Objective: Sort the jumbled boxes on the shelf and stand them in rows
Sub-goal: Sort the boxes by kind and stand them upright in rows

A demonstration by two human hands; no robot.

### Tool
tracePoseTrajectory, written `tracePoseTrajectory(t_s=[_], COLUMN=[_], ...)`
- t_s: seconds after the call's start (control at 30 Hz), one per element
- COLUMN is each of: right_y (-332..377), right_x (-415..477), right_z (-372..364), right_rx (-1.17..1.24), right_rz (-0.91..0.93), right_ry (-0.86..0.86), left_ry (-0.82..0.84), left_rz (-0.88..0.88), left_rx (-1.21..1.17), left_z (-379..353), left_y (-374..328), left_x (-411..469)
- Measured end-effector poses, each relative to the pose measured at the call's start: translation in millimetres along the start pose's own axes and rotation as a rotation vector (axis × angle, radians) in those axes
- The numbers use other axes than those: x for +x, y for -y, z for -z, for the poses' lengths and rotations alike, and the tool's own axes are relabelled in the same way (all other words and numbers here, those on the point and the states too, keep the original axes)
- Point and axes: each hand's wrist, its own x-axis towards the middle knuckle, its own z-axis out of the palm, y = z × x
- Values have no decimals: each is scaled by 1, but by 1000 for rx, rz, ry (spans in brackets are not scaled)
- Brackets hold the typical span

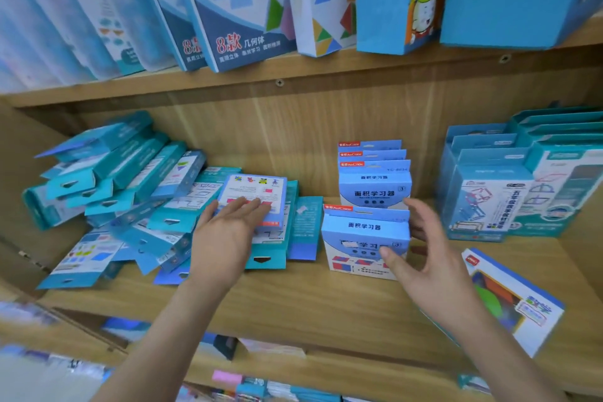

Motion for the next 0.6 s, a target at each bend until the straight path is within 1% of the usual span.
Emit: tracePoseTrajectory(t_s=[0.1, 0.2, 0.27, 0.33, 0.4, 0.5, 0.6], right_y=[6, 24, 41, 54, 60, 63, 69], right_x=[1, 3, 4, 6, 8, 7, 4], right_z=[7, 11, 12, 9, 7, 5, 4], right_rx=[-24, -101, -120, -103, -74, -31, 97], right_rz=[27, 143, 234, 291, 291, 216, 126], right_ry=[-54, -118, -107, -61, -27, 20, 197], left_ry=[-163, -286, -313, -305, -254, -152, -51], left_rz=[48, 278, 397, 403, 387, 383, 351], left_rx=[-144, -421, -635, -794, -895, -1023, -1152], left_z=[39, 82, 101, 116, 124, 126, 127], left_y=[-8, -19, -23, -27, -27, -26, -31], left_x=[5, 7, 7, 5, 3, 0, -2])
